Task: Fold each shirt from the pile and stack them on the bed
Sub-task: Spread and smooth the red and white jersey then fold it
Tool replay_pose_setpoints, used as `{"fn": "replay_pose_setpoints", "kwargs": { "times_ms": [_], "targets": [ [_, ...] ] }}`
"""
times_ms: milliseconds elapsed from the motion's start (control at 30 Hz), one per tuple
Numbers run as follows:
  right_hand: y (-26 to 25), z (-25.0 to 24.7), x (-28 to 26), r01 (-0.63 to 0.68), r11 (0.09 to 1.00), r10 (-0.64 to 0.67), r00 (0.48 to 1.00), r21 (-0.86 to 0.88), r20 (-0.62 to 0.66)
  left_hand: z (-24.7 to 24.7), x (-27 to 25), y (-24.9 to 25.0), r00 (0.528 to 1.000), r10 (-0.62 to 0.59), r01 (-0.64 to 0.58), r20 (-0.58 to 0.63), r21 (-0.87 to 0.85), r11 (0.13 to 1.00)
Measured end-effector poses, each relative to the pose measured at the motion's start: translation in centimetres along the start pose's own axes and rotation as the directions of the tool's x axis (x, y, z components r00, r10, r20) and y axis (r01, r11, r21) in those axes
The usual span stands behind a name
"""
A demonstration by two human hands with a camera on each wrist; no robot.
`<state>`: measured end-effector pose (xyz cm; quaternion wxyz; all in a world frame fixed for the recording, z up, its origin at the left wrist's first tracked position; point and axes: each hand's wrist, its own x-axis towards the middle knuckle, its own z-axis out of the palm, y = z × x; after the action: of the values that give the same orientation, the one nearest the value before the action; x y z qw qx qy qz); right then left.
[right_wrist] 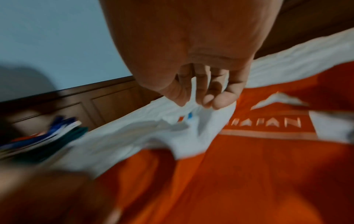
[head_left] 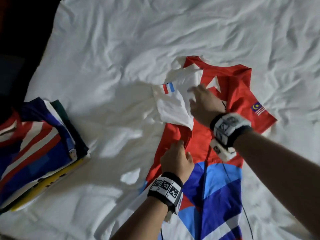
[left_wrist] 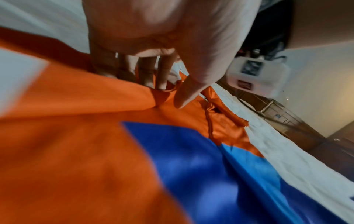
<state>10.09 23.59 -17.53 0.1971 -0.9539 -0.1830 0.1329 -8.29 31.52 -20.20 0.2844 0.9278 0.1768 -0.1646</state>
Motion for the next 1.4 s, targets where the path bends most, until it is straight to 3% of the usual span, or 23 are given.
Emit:
{"fn": "replay_pose_setpoints", "kwargs": {
  "times_ms": [100,167,233,300,433,500,567,667,700,800,833,967,1033,1167,1300,1333,1400],
  "targets": [
    [-1.7,3.5,-9.0,0.127,0.99,-0.134,0.98,0.056,0.15,0.0,-3.3,-2.7,0.998,-0.028,0.024,0.056,0.067,0.997],
    [-2.4,5.7,-14.0,0.147,0.988,-0.151,0.951,0.036,0.27,-0.2,-5.4,-4.2,0.994,-0.074,0.066,0.074,0.109,0.992],
    [-2.8,7.3,-17.3,0.103,0.994,-0.103,0.927,0.018,0.36,-0.4,-7.5,-5.6,0.988,-0.124,0.11,0.096,0.137,0.984],
    [-3.3,8.1,-19.4,0.002,0.999,-0.021,0.94,0.054,0.34,-0.6,-9.5,-6.8,0.977,-0.171,0.15,0.127,0.159,0.976],
    [-5.1,8.8,-21.7,-0.041,0.994,0.014,0.966,0.1,0.259,-1.2,-13.3,-8.6,0.965,-0.225,0.188,0.136,0.24,0.952],
    [-6.0,9.5,-22.2,-0.192,0.961,0.148,0.965,0.198,0.217,-1.3,-14.9,-9.3,0.966,-0.217,0.174,0.14,0.271,0.947],
    [-6.9,10.0,-22.5,-0.421,0.835,0.36,0.905,0.354,0.226,-1.4,-16.1,-9.8,0.972,-0.193,0.142,0.134,0.323,0.936],
    [-8.2,10.9,-22.4,-0.611,0.638,0.546,0.788,0.469,0.285,-1.4,-17.8,-10.8,0.979,-0.154,0.085,0.132,0.424,0.902],
    [-8.4,11.4,-22.3,-0.642,0.624,0.569,0.764,0.445,0.304,-1.5,-18.2,-11.1,0.98,-0.149,0.074,0.131,0.457,0.886],
    [-8.8,13.0,-22.3,-0.65,0.689,0.546,0.756,0.321,0.362,-2.2,-19.2,-11.4,0.993,-0.062,-0.004,0.105,0.542,0.84],
    [-8.7,13.6,-22.3,-0.651,0.694,0.537,0.752,0.307,0.382,-2.1,-19.6,-11.8,0.988,-0.041,-0.047,0.148,0.545,0.837],
    [-9.4,12.4,-23.7,-0.656,0.606,0.54,0.754,0.45,0.373,-3.1,-21.3,-11.7,0.983,0.06,-0.151,0.175,0.572,0.806],
    [-9.3,11.4,-24.4,-0.65,0.551,0.571,0.751,0.523,0.331,-3.2,-21.8,-11.5,0.98,0.134,-0.19,0.146,0.496,0.848],
    [-7.6,10.5,-25.5,-0.609,0.57,0.597,0.768,0.552,0.231,-2.3,-22.9,-10.1,0.967,0.225,-0.252,0.116,0.348,0.903],
    [-6.6,10.0,-27.1,-0.629,0.534,0.616,0.747,0.564,0.25,-0.3,-23.7,-8.8,0.942,0.248,-0.292,0.225,0.186,0.938],
    [-6.6,10.0,-27.6,-0.644,0.506,0.614,0.736,0.573,0.285,0.1,-23.8,-8.9,0.94,0.27,-0.301,0.208,0.137,0.944],
    [-6.7,10.3,-28.8,-0.678,0.482,0.611,0.714,0.555,0.341,0.2,-23.7,-9.9,0.963,0.268,-0.268,0.02,0.061,0.961]
  ]
}}
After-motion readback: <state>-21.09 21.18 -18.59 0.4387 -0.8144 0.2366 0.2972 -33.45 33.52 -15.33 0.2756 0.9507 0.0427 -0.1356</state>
